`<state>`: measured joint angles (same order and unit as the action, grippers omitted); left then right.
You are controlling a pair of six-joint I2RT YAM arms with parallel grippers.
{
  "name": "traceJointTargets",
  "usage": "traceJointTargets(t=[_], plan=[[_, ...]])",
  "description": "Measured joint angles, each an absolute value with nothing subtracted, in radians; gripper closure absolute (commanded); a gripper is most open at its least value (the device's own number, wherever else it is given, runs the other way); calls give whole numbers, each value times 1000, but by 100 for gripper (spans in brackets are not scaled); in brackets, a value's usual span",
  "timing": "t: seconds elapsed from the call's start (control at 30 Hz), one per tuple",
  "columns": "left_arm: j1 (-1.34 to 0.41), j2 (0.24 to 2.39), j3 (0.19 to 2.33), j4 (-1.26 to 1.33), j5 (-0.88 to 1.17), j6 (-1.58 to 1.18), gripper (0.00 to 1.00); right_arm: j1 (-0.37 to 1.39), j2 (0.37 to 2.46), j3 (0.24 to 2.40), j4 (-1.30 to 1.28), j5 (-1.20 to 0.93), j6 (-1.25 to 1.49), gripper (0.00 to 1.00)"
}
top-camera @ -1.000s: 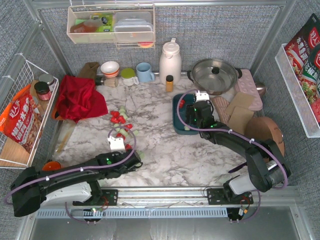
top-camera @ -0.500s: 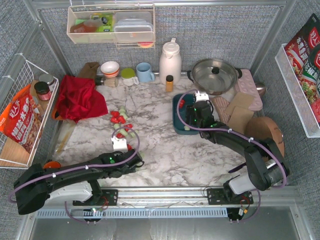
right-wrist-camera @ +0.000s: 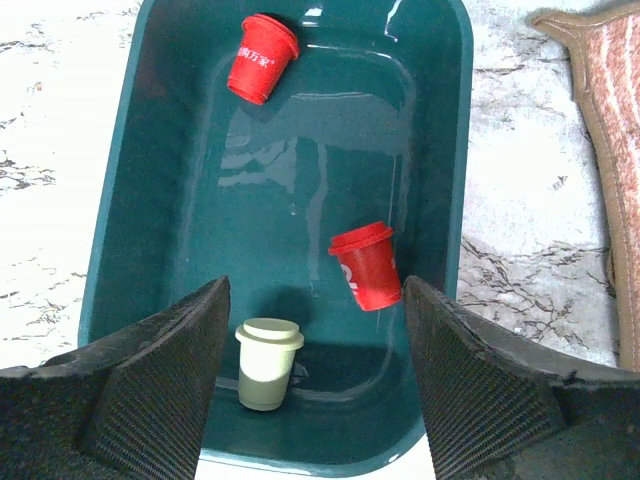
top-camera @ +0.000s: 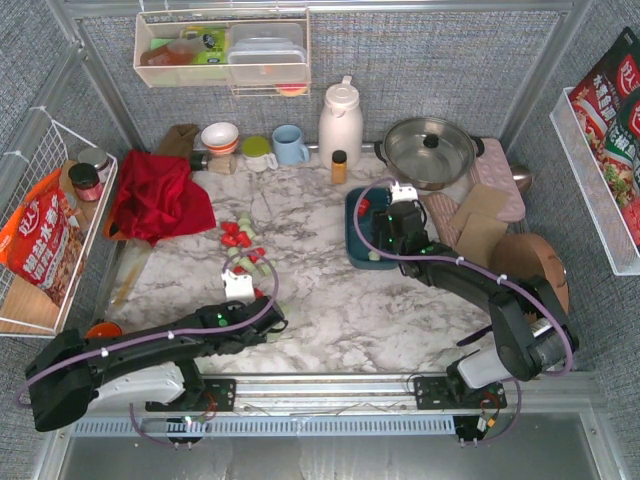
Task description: Mix the coffee capsules in the storage basket
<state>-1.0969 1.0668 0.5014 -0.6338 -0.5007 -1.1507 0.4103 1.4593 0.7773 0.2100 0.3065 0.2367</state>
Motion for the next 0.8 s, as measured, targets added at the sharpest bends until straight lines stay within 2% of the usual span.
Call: traceJointTargets(t=[0.27,0.47,0.63,0.8], plan=[[-1097,999,599,-706,-534,-1127,63,410,1423,815,138,274,245,26],[-1097,940,664,-635,-546,-963,65,417,1336,860,57,151,268,27],[-1097,958,678,-447,-545,-765,68,453,1280,898,-31,20,279,31],[-1097,1002,587,-97,-520,-511,68,531,1249,952,-96,-102,280,35]])
